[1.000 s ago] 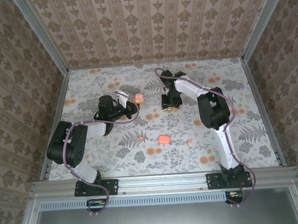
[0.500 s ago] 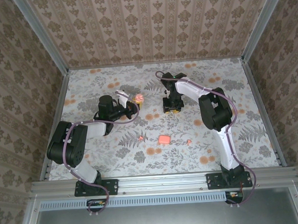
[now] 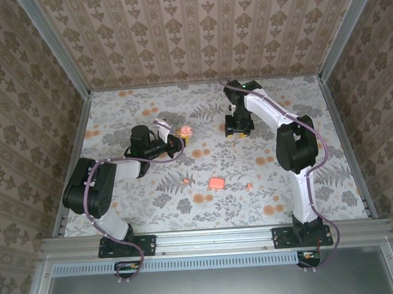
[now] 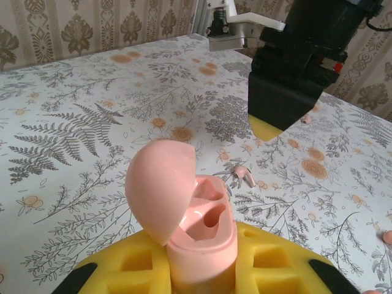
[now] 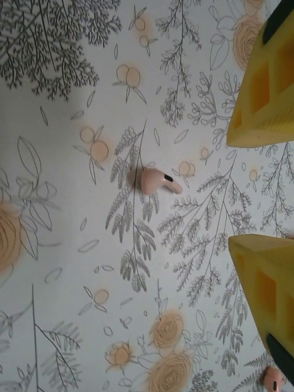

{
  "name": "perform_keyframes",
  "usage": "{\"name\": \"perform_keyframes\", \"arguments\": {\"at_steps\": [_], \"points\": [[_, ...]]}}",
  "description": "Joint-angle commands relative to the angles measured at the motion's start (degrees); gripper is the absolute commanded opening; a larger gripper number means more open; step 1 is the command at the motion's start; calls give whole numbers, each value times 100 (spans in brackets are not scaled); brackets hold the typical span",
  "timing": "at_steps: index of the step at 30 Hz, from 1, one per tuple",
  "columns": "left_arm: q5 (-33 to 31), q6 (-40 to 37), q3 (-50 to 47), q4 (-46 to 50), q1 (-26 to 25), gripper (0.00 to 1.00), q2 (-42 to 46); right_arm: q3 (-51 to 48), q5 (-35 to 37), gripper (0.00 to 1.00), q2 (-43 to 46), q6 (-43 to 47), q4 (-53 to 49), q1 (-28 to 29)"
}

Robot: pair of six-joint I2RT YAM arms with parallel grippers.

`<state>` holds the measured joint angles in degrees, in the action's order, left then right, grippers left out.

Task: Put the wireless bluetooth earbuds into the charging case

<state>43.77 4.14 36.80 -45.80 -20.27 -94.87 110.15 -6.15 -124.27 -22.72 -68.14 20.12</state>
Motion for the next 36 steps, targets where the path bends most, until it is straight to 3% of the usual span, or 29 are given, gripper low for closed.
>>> {"name": "perform_keyframes", "arguments": {"at_steps": [1, 10, 36], "points": [[201, 43, 161, -131, -30, 16, -58, 291, 111, 42, -369, -59, -457, 36], [185, -78, 213, 65, -31, 16, -32, 631, -144, 39, -868, -88, -364, 29], [193, -106, 281, 211, -3, 16, -93, 237, -176, 32, -1181, -132, 105, 10]]}}
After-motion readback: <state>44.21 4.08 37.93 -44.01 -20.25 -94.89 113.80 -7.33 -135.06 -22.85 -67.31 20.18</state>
